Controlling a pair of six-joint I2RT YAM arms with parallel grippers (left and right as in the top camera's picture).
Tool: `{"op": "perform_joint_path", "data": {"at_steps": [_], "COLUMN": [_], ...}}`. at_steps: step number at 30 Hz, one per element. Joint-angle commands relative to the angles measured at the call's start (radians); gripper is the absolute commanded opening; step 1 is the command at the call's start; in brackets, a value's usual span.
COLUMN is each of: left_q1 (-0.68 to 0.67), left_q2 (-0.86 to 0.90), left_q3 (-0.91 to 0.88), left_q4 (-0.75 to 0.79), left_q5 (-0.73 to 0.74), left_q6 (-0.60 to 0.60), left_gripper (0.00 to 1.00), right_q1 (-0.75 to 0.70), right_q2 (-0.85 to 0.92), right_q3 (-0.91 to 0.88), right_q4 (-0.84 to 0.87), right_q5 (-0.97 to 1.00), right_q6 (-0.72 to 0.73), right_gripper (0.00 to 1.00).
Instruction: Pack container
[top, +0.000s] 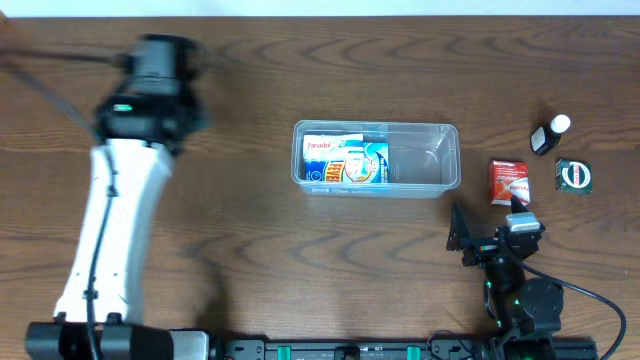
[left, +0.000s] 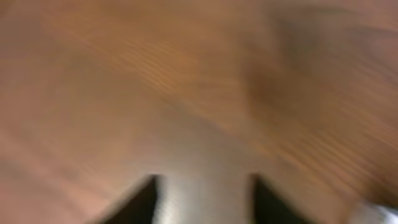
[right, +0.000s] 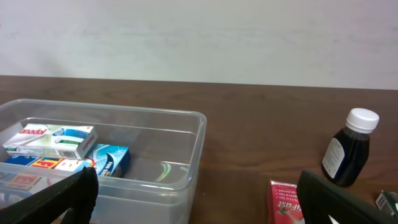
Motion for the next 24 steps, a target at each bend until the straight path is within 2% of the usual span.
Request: {"op": "perform_joint_path", "data": {"at_steps": [1,2,3,9,16,20,24], "left_q1": [0.126,0.155,0.18,0.267,0.277,0.277,0.277], "left_q2": [0.0,0.005,0.009,0.015,0.015,0.015,0.015], "left_q3": [0.009,0.009,0.009,0.009,0.009,0.009,0.009], "left_q4": [-0.032,-0.036,-0.037,-0.037,-0.037,-0.037,-0.037], "left_q5": [0.005,0.029,0.048,0.055,0.055,0.055,0.055], "left_q6": [-0.026,-0.046,-0.061,-0.069,-0.069,-0.069,-0.068], "left_gripper": [0.87,0.97,0.98,0.98,0.98,0.98,0.98], "right_q1": [-0.012,-0.012,-0.012,-0.012,-0.012,-0.012,-0.012], "right_q2": [-0.003,-0.003,-0.003,-0.003,-0.003,0.028,0.184], "right_q3": [-0.002,-0.002,-0.002,-0.002,0.013,0.136,0.357], "right_q4": [-0.004,-0.004,-0.004,0.011,0.07,-0.042,-0.201], "right_q5": [-0.011,-0.011,-0.011,-0.011,-0.032,0.055,0.147], "right_q6": [-0.012,-0.012,-0.012,-0.012,0.008,0.048,0.056], "right_gripper": [0.99,0.99,0.99,0.99,0.99,0.99,0.99]}}
